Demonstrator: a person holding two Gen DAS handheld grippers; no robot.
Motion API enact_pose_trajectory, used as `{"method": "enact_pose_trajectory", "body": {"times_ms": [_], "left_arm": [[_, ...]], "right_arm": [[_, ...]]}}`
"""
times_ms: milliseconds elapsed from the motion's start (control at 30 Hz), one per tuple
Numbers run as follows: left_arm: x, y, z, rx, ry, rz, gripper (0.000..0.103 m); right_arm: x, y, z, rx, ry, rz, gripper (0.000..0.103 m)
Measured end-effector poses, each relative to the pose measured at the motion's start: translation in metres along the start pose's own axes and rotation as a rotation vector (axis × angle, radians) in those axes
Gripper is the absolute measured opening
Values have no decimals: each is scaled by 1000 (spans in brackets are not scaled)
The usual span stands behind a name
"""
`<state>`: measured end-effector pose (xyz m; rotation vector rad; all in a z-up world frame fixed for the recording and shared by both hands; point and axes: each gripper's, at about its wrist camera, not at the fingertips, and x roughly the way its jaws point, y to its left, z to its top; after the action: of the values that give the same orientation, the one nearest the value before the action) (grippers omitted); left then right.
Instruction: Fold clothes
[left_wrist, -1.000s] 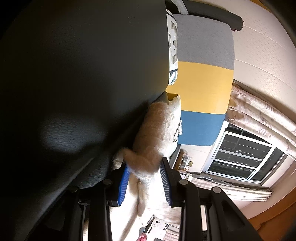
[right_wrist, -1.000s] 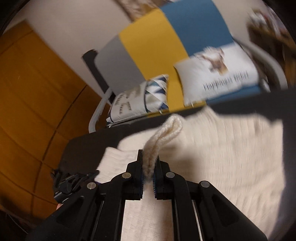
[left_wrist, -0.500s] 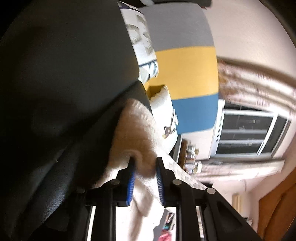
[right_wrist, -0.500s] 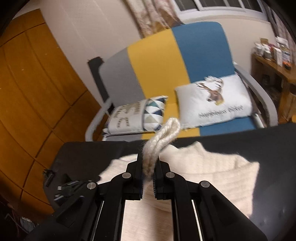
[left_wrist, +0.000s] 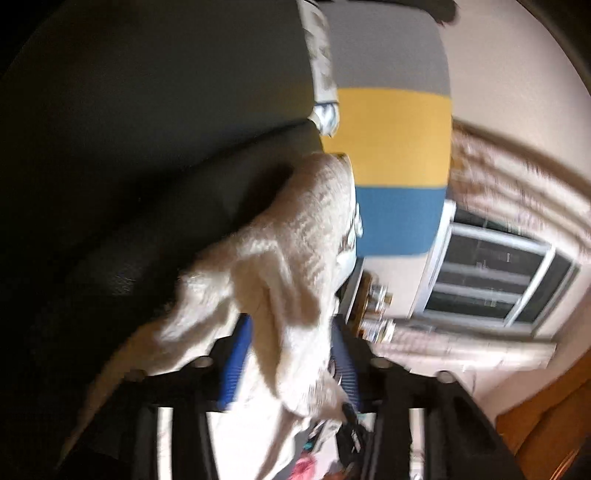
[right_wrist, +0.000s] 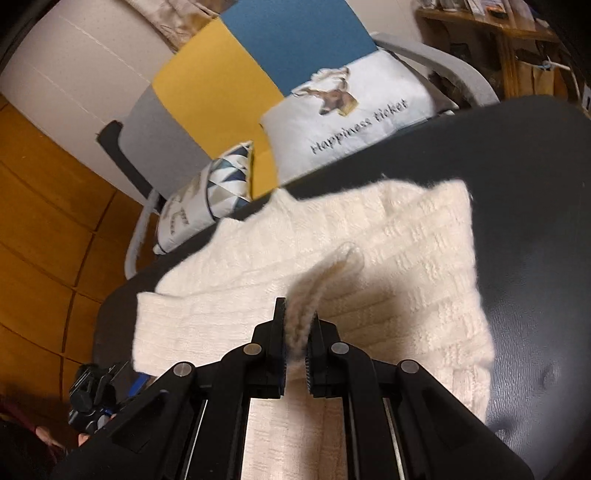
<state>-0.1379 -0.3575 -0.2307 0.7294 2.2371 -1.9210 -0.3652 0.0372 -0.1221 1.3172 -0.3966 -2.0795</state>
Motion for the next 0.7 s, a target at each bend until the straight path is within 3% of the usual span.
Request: {"method": "enact_pose_trajectory", "body": {"times_ms": [167,233,333,500,600,700], "left_arm": [[10,-12,6,-3,-125,10,54],[5,-14,9,33,-166,15,33],[-4,-19,6,142,-190,28,12],[-7,3,11,175,-183,72,7],[-13,14,17,175,-162,44,7],[-18,10,20,200,-151,9,6]], "right_arm": [[-26,27,13,-89,-49,37,8],[-37,38,19,-126,-69,52,8],[-46,35,21,-148,-111,41,8],[1,-18,4,-32,-8,-29,8],[30,-50,-15,47,64,-64,8],[31,-61,-21,83,54,-33,8]]}}
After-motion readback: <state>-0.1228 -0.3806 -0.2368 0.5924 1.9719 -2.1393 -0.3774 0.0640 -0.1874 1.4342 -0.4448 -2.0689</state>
